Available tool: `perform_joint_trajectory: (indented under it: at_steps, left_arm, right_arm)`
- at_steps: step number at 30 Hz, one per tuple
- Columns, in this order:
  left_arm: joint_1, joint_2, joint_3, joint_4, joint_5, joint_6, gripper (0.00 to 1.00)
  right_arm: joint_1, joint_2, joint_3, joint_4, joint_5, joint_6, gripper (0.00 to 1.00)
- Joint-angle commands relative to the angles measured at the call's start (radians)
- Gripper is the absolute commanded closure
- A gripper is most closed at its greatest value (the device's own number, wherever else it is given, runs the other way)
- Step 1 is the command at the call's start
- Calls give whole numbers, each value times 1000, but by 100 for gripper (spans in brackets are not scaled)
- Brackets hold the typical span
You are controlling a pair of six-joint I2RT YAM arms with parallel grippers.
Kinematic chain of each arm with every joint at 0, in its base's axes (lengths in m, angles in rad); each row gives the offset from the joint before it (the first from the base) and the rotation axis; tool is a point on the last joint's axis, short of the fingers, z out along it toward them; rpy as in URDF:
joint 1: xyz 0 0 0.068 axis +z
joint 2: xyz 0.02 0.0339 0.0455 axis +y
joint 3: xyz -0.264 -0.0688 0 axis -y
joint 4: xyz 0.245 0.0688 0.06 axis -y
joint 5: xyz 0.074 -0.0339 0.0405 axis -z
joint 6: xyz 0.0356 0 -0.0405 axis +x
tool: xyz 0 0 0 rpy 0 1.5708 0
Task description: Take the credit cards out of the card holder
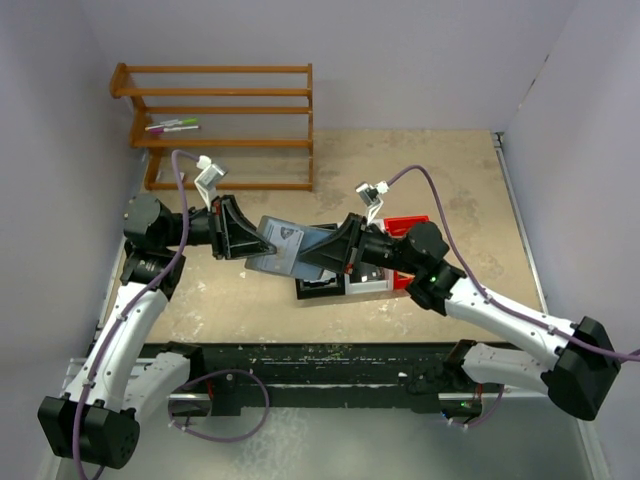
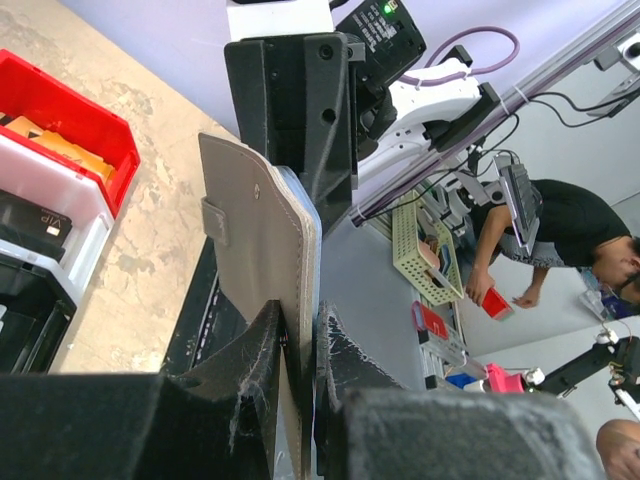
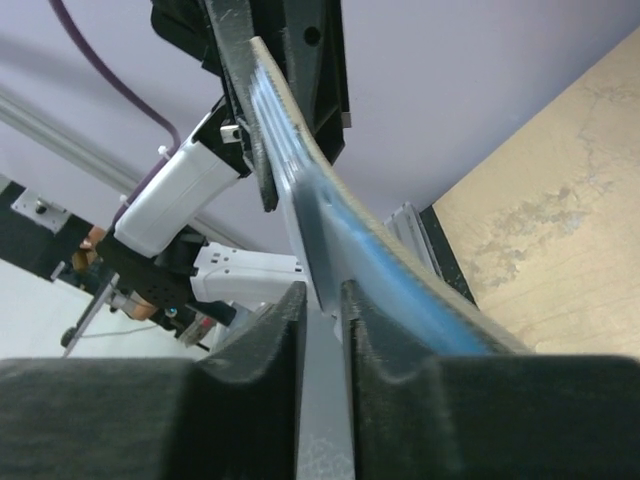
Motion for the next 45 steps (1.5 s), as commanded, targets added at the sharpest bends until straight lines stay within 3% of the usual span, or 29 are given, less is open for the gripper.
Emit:
perform_joint_trajectory:
  at_steps: [1, 5, 11, 17, 22, 28, 45]
  left_arm:
    - [-5, -17, 21, 59, 11, -25, 88]
    - [-5, -14, 25, 55, 11, -24, 89]
    - [-5, -13, 33, -26, 3, 40, 88]
    - [-5, -18, 40, -48, 17, 56, 84]
    - [-5, -16, 42, -3, 35, 16, 74]
    - [-5, -19, 21, 102, 50, -73, 69]
    - [-4, -23, 26, 108, 43, -79, 81]
  right_arm:
    - [-4, 19, 39, 96, -16, -2, 70]
    - [-4, 44, 62, 154, -45, 18, 64]
    - [-4, 106, 122, 146, -56, 12, 69]
    - [-4, 131, 123, 161, -65, 25, 100]
    - [-4, 92, 84, 172, -58, 31, 100]
    - [-7, 49, 42, 158, -39, 28, 100]
    - [-20, -30, -19, 113, -20, 14, 100]
